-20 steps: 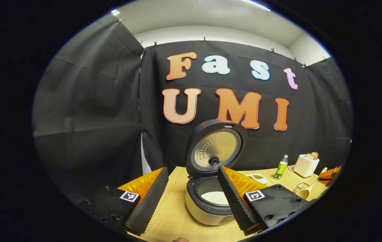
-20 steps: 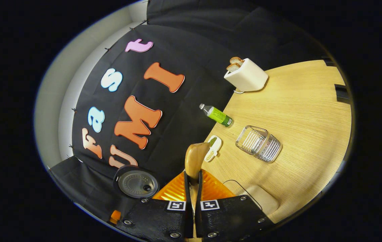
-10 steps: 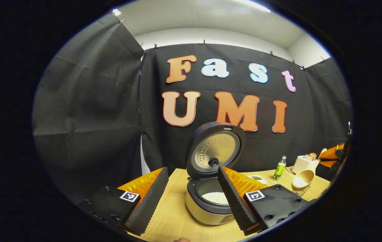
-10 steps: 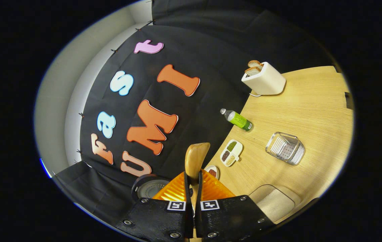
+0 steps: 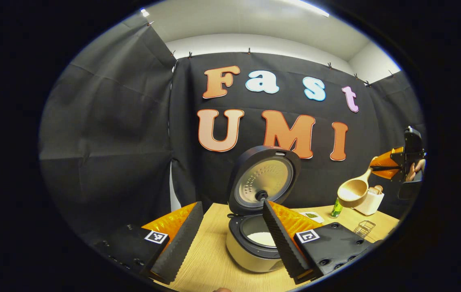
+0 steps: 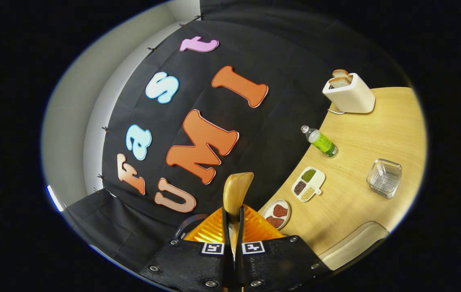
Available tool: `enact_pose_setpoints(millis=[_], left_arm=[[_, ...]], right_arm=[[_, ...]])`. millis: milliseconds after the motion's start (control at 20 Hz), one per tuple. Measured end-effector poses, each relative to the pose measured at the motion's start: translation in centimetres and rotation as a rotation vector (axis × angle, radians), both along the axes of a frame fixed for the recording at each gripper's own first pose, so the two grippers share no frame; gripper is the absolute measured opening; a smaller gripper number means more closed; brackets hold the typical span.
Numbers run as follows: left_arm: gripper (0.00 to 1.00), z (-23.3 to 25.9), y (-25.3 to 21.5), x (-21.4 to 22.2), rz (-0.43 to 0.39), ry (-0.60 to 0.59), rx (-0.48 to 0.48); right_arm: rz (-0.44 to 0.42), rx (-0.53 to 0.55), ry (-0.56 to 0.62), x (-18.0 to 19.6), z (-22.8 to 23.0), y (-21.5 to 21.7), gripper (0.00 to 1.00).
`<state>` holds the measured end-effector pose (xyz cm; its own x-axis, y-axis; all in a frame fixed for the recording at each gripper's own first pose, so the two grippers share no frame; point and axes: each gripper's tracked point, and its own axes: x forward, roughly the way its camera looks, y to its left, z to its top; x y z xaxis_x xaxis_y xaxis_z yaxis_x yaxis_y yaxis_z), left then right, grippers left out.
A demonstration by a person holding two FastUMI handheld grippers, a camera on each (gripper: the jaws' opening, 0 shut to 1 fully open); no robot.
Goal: Close the left gripper, press the button to open the rice cooker; take a wooden spoon from the chopstick holder with the right hand, scoop a spoonful of rice and pour it into the rice cooker, then put the wooden spoon back into the chopstick holder.
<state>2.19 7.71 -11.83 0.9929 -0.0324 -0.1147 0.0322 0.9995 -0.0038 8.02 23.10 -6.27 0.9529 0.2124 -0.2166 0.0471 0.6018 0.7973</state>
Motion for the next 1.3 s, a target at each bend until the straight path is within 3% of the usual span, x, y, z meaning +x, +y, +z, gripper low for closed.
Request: enact_pose_setpoints(millis=[450, 800, 1300], left_arm=[[0.98, -2.2, 1.2, 1.2, 0.008, 0.044, -0.003], [0.96, -2.6, 1.5, 1.5, 0.007, 0.051, 0.002], [0.96, -2.3, 1.4, 1.5, 0.010, 0.046, 0.012]], right_arm=[[0.057, -0.146, -0.046, 4.5, -0.1, 6.7, 0.02], [0.113, -0.299, -0.096, 5.0, -0.8, 9.8, 0.01], [0.156, -0.382, -0.129, 4.6, -1.0, 11.4, 0.02]])
